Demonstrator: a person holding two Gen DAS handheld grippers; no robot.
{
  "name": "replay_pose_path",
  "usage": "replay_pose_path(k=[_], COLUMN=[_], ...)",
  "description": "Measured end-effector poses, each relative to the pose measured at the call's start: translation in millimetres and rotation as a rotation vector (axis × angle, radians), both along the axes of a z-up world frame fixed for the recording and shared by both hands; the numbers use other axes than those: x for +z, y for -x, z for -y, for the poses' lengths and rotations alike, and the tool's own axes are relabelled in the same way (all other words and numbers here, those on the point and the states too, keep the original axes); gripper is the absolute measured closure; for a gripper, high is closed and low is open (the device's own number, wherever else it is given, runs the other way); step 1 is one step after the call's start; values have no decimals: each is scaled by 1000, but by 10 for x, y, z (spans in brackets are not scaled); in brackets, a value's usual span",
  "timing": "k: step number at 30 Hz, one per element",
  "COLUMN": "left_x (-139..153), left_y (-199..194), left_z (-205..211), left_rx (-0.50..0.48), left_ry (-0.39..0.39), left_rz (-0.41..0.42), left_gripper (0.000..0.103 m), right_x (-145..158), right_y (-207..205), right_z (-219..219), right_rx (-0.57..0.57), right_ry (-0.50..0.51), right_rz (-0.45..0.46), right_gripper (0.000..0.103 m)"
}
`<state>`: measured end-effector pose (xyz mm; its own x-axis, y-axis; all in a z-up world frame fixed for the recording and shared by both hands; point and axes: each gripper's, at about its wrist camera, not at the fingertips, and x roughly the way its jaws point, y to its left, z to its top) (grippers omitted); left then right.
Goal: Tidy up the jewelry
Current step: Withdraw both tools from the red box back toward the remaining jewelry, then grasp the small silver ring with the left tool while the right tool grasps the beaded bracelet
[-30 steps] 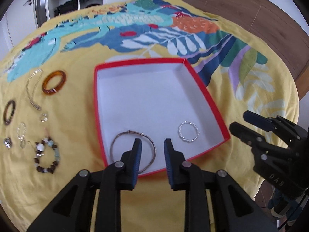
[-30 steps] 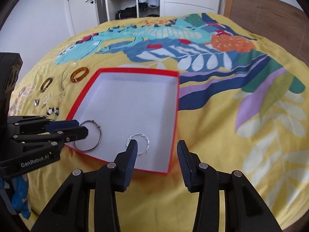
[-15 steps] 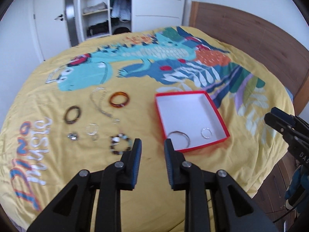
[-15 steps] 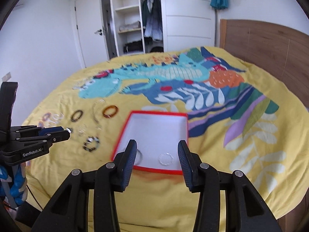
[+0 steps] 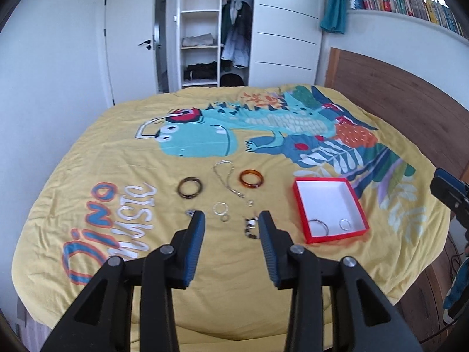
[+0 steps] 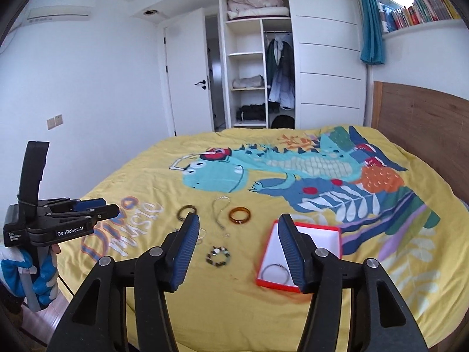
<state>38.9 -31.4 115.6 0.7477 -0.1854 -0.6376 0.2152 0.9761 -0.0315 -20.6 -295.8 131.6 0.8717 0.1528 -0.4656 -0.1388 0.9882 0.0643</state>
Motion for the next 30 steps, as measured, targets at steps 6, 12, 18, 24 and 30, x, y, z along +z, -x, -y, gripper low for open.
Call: replay_pose_path(k=[6,12,18,24,30], left_x=[-153,-566,-1046,-1552,-1999], left_y=[-51,-236,-524,-901,-1306], left_z=[-260,-280,-257,-191,-142], left_rx=[54,68,74,57,32], left_ry=[15,12,-2,-12,31], left_rz=[-19,-87,-155,-232,-320], left_gripper=[67,67,67,67,66], right_x=[-96,-403,-881,-1433,-1993], right_y=[-65,-292,-619,-1039,-1466], right_z=[-176,-299,-391,-444,-484], right_rx=[21,30,51,75,110], right_ry=[0,4,-16,-29,-46], right_rz=[-26,-89,-182,-276,-374], right_gripper=[45,42,42,37,26])
